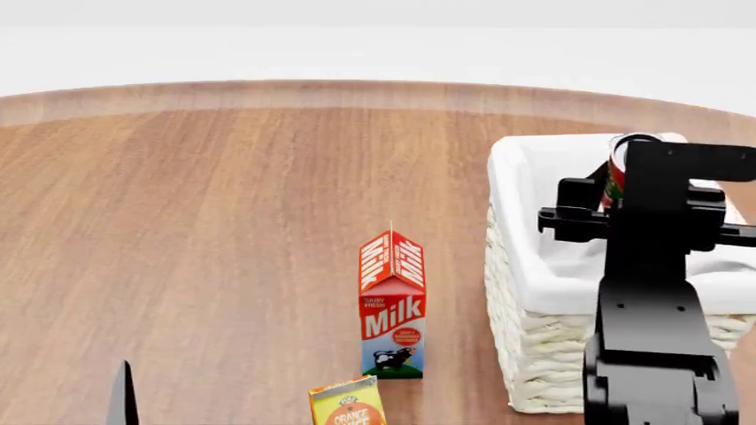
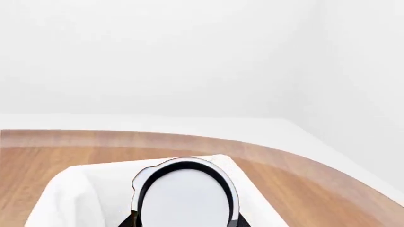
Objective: Pick up the tomato sauce, and put it in the basket.
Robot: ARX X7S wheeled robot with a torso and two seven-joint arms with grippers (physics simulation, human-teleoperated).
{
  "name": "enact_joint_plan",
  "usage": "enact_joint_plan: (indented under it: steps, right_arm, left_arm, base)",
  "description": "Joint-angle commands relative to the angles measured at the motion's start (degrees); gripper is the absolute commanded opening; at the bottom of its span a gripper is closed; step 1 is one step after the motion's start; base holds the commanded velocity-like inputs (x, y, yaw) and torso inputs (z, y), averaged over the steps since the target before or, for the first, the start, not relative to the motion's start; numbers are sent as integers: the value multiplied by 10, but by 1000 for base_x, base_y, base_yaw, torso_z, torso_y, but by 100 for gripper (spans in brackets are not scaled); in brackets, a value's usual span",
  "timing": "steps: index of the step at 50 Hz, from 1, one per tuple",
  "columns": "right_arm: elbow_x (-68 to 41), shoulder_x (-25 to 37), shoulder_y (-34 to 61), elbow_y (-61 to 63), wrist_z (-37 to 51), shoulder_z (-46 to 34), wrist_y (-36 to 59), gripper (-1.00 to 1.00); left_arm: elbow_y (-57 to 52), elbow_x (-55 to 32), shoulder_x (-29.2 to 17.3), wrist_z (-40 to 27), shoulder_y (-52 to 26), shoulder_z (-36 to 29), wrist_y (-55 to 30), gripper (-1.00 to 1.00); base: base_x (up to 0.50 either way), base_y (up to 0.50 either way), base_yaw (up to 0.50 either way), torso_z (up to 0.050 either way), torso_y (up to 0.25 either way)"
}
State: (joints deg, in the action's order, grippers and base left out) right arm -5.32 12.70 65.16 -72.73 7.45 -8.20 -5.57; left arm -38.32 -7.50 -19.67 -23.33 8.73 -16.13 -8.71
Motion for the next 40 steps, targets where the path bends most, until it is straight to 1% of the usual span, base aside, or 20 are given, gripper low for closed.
enact_joint_plan:
  steps: [1,5,20,34,35,40]
  right_arm:
    - [35,-5,18,-22,6,18,28,-100]
    - [31,-5,12,-22,1,35,42,-100]
    - [45,-9,-2,-22,-5,54,74,-100]
    - [49,-8,-1,-22,-9,61,71,-100]
    - [49,-8,-2,-22,-9,62,68,100]
    - [48,-7,-4,-22,-7,68,63,100]
  left_arm:
    - [3,-2,-1,-1,-2,-3,0,100]
    - [3,-2,-2,-2,-2,-4,1,100]
    - [10,-2,-3,-4,-5,-8,2,100]
    - [10,-3,-5,-7,-7,-9,2,100]
    - [11,-3,-5,-7,-7,-10,2,100]
    - [11,-4,-5,-8,-7,-10,1,100]
  base:
    - [0,0,0,0,0]
    - [0,0,0,0,3]
    - [0,0,0,0,0]
    - [0,0,0,0,0]
    - [0,0,0,0,10]
    - [0,0,0,0,0]
